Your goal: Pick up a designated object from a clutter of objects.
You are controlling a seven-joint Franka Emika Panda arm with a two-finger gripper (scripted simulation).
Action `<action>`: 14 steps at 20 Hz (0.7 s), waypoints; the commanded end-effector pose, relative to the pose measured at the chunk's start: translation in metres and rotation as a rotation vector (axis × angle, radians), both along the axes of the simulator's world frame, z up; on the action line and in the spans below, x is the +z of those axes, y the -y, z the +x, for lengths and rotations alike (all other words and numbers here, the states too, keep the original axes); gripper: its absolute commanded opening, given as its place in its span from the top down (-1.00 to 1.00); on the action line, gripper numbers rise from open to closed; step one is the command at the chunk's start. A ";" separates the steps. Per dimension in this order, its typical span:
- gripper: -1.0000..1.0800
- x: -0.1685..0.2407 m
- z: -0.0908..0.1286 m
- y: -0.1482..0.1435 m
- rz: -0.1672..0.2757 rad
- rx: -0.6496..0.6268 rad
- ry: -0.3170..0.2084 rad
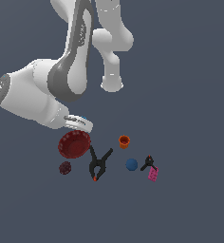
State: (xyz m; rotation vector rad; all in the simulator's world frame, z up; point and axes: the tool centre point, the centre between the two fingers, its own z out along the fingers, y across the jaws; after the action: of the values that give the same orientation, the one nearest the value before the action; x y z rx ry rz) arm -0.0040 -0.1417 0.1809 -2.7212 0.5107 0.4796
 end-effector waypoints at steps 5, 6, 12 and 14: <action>-0.23 -0.048 -0.012 0.053 0.164 -0.155 -0.063; -0.23 -0.055 -0.014 0.060 0.188 -0.177 -0.069; -0.23 -0.089 -0.028 0.095 0.310 -0.286 -0.089; -0.23 -0.098 -0.032 0.104 0.340 -0.312 -0.091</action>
State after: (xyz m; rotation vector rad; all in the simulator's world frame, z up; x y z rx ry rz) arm -0.0336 -0.2393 0.0894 -2.2879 0.7715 0.5531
